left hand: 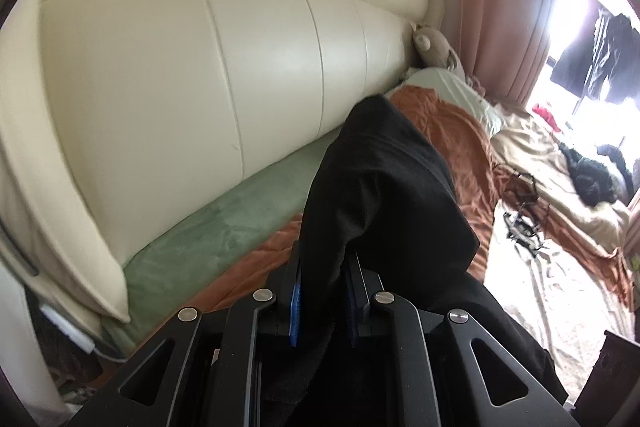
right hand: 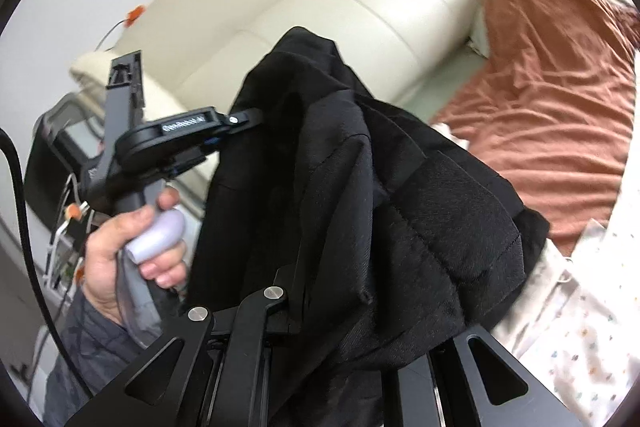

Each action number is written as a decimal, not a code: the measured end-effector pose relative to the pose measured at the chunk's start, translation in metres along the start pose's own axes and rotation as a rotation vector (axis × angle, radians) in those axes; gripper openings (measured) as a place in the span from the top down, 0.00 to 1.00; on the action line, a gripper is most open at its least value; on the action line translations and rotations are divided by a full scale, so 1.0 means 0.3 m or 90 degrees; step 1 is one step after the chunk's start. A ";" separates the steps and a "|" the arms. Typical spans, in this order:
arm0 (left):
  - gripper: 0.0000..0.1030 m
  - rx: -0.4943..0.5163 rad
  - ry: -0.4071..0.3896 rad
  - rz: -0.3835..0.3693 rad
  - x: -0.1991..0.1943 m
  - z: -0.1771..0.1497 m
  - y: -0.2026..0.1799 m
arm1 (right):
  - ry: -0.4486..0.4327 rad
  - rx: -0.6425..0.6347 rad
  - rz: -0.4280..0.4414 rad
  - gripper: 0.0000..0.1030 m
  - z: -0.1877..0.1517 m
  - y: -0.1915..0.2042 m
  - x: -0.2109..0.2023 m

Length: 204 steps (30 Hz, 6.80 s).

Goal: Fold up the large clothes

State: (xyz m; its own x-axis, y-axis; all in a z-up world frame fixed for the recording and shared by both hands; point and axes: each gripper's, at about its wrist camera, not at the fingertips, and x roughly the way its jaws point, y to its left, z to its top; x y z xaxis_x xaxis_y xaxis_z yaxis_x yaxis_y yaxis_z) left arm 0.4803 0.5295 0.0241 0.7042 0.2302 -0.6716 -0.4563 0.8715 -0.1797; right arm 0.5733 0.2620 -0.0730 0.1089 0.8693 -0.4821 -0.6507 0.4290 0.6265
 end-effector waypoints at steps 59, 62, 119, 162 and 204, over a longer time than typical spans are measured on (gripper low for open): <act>0.37 0.015 0.036 0.266 -0.241 -0.631 0.354 | 0.070 -0.030 -0.382 0.56 -0.087 -0.326 -0.001; 0.37 0.017 0.021 0.281 -0.297 -0.643 0.349 | 0.044 -0.037 -0.369 0.56 -0.075 -0.266 -0.052; 0.00 0.014 -0.126 0.064 -0.959 -0.868 -0.076 | 0.031 -0.190 -0.286 0.01 -0.460 0.330 -0.659; 0.00 0.130 -0.225 -0.096 -1.582 -1.412 -0.414 | -0.215 -0.153 -0.420 0.00 -1.180 0.480 -1.622; 0.00 0.156 -0.242 -0.152 -1.687 -1.608 -0.534 | -0.281 -0.126 -0.445 0.00 -1.437 0.567 -1.791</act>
State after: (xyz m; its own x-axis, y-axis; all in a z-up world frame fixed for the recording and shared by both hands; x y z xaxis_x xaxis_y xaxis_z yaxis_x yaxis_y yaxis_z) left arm -0.0654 0.0646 0.0462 0.9422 0.1132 -0.3154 -0.1492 0.9845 -0.0924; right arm 0.0802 -0.2378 0.0286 0.7915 0.4537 -0.4094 -0.4396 0.8881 0.1343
